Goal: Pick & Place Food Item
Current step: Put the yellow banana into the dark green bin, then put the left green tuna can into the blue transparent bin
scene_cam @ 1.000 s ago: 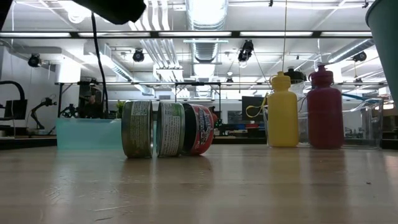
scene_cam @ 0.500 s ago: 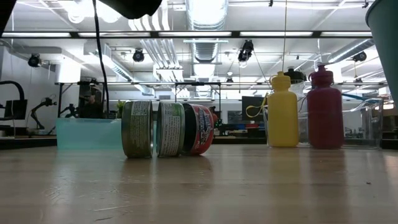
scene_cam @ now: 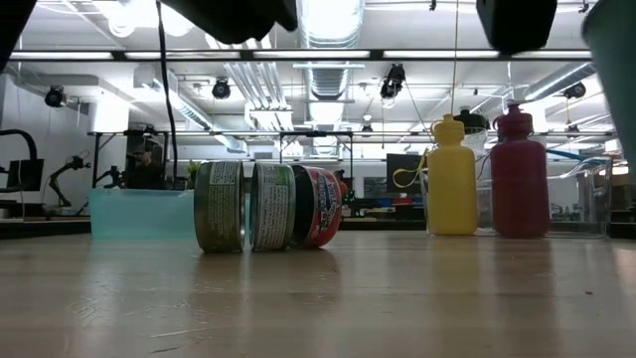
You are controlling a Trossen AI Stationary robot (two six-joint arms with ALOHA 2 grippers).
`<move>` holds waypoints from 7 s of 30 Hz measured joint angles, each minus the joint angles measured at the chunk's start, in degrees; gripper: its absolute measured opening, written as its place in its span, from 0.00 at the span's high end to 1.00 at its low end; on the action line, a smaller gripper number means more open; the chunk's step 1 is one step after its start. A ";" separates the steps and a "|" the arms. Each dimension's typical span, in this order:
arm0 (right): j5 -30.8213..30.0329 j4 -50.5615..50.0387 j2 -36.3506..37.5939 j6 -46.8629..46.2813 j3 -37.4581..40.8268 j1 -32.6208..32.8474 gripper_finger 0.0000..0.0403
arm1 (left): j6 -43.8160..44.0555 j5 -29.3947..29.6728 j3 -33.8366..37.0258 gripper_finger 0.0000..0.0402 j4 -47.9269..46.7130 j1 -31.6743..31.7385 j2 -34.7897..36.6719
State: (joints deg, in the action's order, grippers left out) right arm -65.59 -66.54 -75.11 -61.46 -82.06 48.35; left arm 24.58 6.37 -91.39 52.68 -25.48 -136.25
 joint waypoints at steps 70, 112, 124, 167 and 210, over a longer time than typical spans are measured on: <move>0.00 -0.03 0.01 0.00 0.00 0.00 0.69 | 9.04 8.83 1.84 0.19 -57.67 2.85 29.39; -0.01 0.00 0.00 0.01 0.00 0.00 0.69 | 82.15 -14.15 1.73 0.19 -123.40 17.12 31.69; -0.01 0.03 0.00 -0.01 0.00 0.00 0.69 | 83.23 -11.04 1.76 0.19 -121.51 18.35 29.86; -0.01 0.00 0.01 0.00 0.00 0.01 0.69 | 80.45 -11.91 17.36 0.23 -102.88 18.04 28.20; -0.01 0.00 0.02 -0.01 0.00 -0.01 0.69 | 80.92 -10.70 17.00 0.65 -116.49 17.93 39.90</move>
State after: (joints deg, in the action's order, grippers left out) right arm -65.60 -66.54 -75.09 -61.47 -82.06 48.34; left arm 105.50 -4.33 -74.39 -63.81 -7.55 -96.34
